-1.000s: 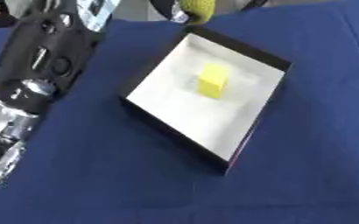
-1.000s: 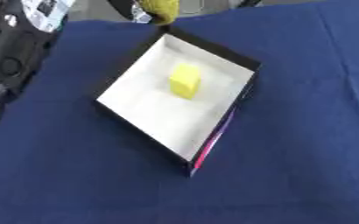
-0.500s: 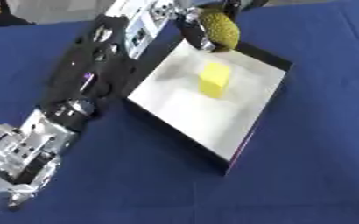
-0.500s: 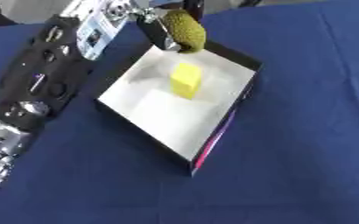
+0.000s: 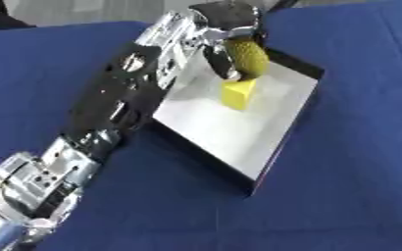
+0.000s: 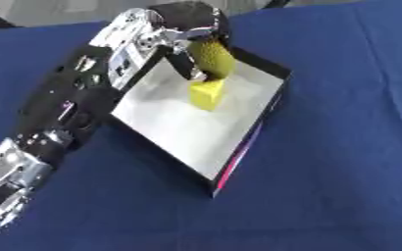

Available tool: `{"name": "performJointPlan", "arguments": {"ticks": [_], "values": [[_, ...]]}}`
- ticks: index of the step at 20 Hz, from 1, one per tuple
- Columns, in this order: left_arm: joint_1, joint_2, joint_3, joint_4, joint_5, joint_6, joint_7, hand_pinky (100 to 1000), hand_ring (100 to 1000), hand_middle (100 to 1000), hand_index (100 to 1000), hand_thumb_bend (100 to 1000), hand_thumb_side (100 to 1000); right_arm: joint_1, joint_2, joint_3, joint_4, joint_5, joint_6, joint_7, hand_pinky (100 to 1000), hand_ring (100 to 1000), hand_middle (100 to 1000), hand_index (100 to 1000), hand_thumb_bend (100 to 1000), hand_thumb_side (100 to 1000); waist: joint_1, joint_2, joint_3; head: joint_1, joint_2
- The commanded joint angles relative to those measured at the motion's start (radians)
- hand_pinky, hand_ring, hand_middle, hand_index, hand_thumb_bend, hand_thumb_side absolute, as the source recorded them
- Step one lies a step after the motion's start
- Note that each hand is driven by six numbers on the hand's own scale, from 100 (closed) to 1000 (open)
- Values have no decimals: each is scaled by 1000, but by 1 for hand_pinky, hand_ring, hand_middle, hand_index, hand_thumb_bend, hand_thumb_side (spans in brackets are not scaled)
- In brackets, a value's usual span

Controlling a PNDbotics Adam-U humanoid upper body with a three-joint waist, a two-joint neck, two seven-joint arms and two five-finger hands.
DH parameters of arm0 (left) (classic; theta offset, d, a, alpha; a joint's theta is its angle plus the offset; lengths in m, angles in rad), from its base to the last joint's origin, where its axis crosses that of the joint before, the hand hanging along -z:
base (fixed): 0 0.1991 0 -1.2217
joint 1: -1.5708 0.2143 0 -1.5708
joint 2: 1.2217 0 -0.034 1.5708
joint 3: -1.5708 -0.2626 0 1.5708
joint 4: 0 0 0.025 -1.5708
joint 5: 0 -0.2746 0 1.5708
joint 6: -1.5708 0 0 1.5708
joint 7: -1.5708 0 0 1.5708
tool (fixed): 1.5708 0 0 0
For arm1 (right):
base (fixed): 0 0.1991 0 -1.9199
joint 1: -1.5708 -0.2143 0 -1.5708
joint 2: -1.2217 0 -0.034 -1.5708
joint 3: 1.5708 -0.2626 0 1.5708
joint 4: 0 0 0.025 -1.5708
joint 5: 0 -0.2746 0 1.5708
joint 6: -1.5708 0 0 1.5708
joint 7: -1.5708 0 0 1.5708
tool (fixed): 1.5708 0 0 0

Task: Pick up objects on the table and place them in the box.

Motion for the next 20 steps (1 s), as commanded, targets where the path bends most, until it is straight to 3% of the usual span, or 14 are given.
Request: {"name": "performJointPlan", "arguments": {"ticks": [1,5,8,13,14,17,18,20], "values": [[-13,11,10,5,-21,-19,-39,900,855,836,892,319,391,-17,-14,-5,-21,-4,-1,2,1000,942,906,863,100,516,-6,-17,-1,3,-8],[-15,18,19,-3,-38,-18,-36,933,890,872,925,461,768,-18,-12,-3,-22,-6,1,4,1000,942,906,863,100,515,-5,-19,-2,3,-7],[-13,24,28,-8,-37,-17,-24,932,890,873,927,489,848,-17,-12,-3,-22,-5,1,4,1000,942,906,863,100,515,-5,-21,-1,2,-1],[-15,33,36,-17,-15,-14,-27,933,891,875,929,490,849,-17,-13,-3,-21,-6,1,3,1000,942,906,863,100,514,-6,-22,0,1,5],[-16,35,37,-20,-12,-12,-27,909,866,857,919,198,662,-16,-13,-4,-21,-6,1,3,1000,942,905,862,100,511,-7,-24,1,-1,9],[-36,76,82,-63,25,16,8,909,866,857,919,198,662,-16,-16,-6,-23,-10,0,-3,1000,942,905,862,100,511,-9,-28,9,-7,22],[-41,86,89,-69,41,24,21,886,845,847,911,100,648,-14,-19,-7,-23,-10,1,-5,1000,941,905,861,100,510,-9,-31,12,-14,27],[-56,127,128,-81,74,50,51,884,843,845,909,100,641,-7,-28,-11,-22,-10,0,-10,1000,941,904,861,100,508,-8,-35,28,-31,36]]}}
